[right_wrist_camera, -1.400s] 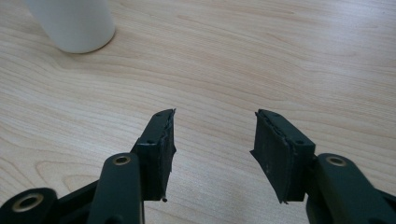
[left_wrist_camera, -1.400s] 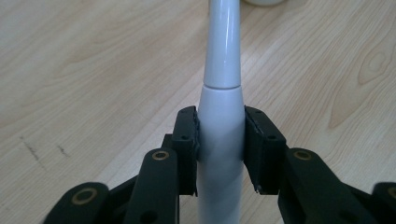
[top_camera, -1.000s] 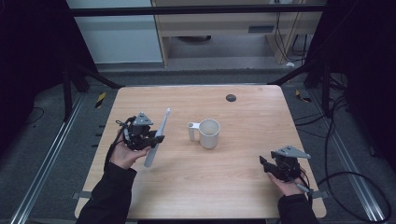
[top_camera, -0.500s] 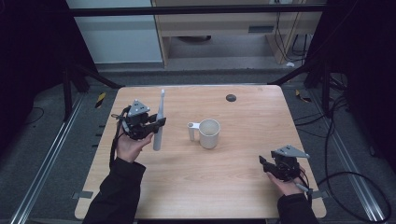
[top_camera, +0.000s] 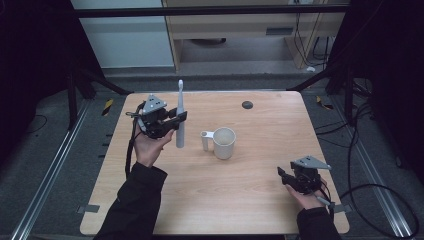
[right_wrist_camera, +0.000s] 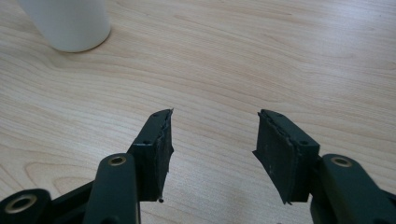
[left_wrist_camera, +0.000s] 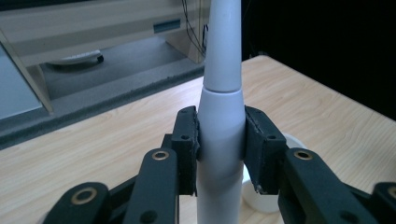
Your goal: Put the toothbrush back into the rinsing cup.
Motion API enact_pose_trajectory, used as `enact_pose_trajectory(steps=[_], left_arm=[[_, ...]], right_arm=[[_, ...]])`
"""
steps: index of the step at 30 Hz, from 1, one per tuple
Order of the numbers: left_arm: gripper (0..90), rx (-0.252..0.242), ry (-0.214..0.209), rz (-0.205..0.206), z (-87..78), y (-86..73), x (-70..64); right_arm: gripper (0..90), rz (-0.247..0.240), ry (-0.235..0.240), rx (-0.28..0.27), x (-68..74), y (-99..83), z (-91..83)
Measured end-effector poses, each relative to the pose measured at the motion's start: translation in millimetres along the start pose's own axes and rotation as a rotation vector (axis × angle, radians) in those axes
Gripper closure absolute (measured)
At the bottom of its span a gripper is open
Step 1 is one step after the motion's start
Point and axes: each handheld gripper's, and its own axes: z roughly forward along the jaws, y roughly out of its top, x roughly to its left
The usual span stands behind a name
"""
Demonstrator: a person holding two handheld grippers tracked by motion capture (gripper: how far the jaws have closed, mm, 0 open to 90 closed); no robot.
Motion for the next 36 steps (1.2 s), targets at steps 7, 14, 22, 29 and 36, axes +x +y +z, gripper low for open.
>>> enact_pose_trajectory(steps=[7, 14, 22, 29, 36], left_arm=[[66.6, -0.051, -0.007, -0.007, 9.8, 11.1, -10.7], [66.6, -0.062, -0.023, -0.011, 26.0, 18.4, -22.5], [66.6, -0.076, -0.051, -0.004, 43.0, 29.1, -36.2], [66.6, -0.072, -0.074, 0.0, 59.1, 31.7, -46.4], [66.6, -0.053, -0.09, -0.004, 79.1, 28.2, -53.6]], right_arm=[[45.4, -0.001, 0.0, 0.0, -0.3, -0.4, 0.6], [45.2, 0.001, 0.006, 0.001, -1.2, -0.6, 1.4], [45.2, 0.007, 0.005, 0.001, -2.2, -0.8, 0.7], [45.3, 0.018, 0.01, 0.001, -2.6, -0.5, 0.1], [45.3, 0.014, 0.008, 0.002, -3.2, -1.0, 1.7]])
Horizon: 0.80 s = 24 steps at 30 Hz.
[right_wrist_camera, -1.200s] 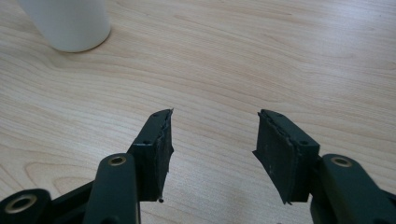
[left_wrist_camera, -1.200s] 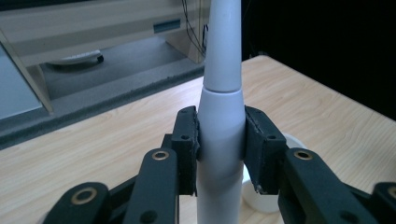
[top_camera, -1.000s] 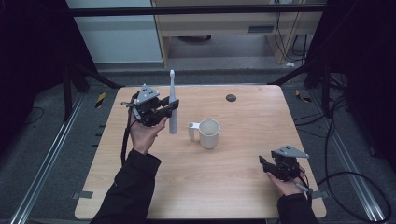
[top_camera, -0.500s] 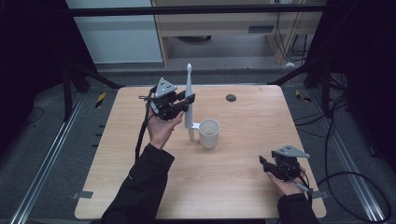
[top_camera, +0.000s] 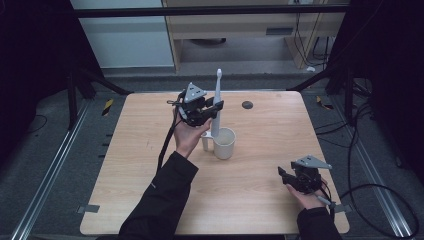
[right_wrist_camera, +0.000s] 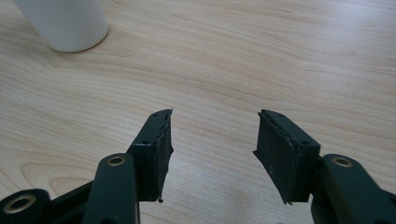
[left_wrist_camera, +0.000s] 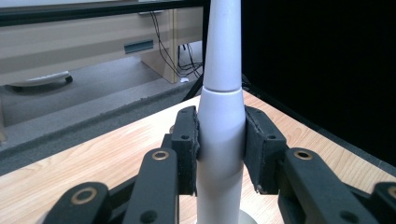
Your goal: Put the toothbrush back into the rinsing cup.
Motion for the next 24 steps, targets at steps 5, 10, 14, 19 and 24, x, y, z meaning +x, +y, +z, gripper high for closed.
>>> enact_pose_trajectory(steps=[5, 10, 14, 19, 24], left_arm=[[66.6, 0.032, -0.004, 0.001, 15.8, -6.0, -2.6], [66.6, 0.057, -0.004, -0.001, 26.8, -13.9, -3.3], [66.6, 0.077, -0.003, -0.004, 31.9, -19.5, -2.9], [66.5, 0.115, 0.004, -0.007, 40.4, -29.7, -1.7], [66.5, 0.154, 0.008, -0.007, 47.5, -38.0, -0.7]], right_arm=[[45.3, -0.005, -0.001, -0.002, -0.6, -0.1, 0.1], [45.3, -0.006, -0.004, -0.001, -1.2, -0.2, 0.1], [45.3, -0.005, -0.004, 0.0, -1.3, -0.3, 0.1], [45.3, -0.009, -0.007, 0.001, -1.8, -0.3, 0.5], [45.4, -0.009, -0.006, 0.002, -1.3, -0.1, 0.4]])
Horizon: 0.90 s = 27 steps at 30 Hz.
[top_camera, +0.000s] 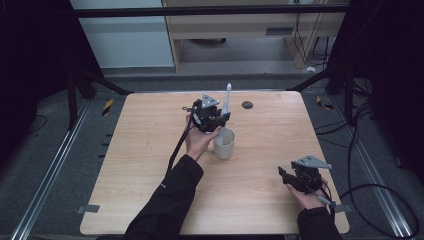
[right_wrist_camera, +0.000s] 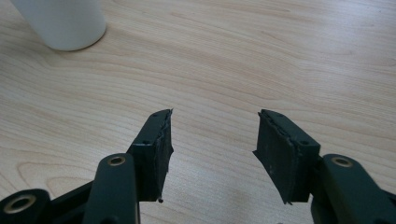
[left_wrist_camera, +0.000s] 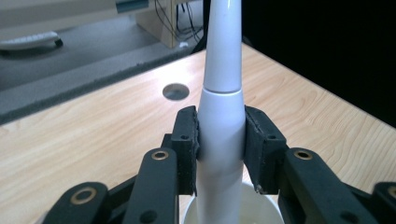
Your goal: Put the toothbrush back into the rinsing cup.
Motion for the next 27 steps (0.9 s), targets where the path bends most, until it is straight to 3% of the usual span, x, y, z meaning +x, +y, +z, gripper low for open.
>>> enact_pose_trajectory(steps=[16, 27], left_arm=[[66.2, 0.098, -0.005, 0.002, 24.2, -25.7, -2.2], [58.0, 0.074, -0.017, 0.018, 19.1, -25.0, -3.7]], right_arm=[[45.3, 0.001, 0.001, -0.002, 0.3, 0.3, 0.0], [45.2, -0.003, 0.001, -0.002, 0.5, 0.4, 0.0]])
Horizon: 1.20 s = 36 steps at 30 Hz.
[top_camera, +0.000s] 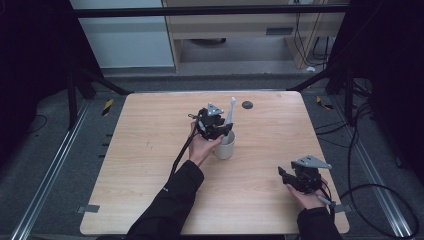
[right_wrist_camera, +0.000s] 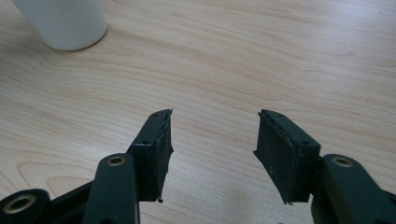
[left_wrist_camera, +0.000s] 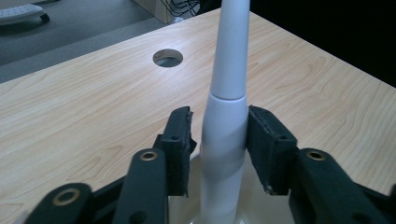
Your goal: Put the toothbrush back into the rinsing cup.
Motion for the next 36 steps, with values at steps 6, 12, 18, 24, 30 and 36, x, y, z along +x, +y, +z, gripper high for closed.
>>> enact_pose_trajectory(steps=[6, 12, 18, 24, 30, 36], left_arm=[[47.4, -0.02, 0.011, 0.05, -21.7, -9.8, 0.6], [41.2, -0.053, 0.034, 0.055, -60.5, -20.1, 12.3], [37.1, -0.058, 0.037, 0.036, -99.6, -36.8, 30.3], [34.2, -0.036, 0.084, 0.021, -128.8, -64.6, 48.3], [32.4, 0.037, 0.139, -0.001, -147.8, -100.3, 64.8], [31.7, 0.071, 0.167, -0.057, -157.8, -129.2, 76.8]], right_arm=[[44.7, 0.002, 0.0, 0.005, -0.1, -0.6, -0.2], [42.1, 0.003, -0.01, 0.006, -0.1, -1.3, -0.2], [37.5, -0.004, -0.019, -0.003, -1.1, -2.9, 0.7], [33.3, 0.003, -0.033, -0.007, -2.7, -4.3, 0.9], [30.3, 0.004, -0.035, -0.008, -3.6, -5.6, 0.9], [27.7, 0.012, -0.038, 0.002, -4.2, -6.8, 2.2]])
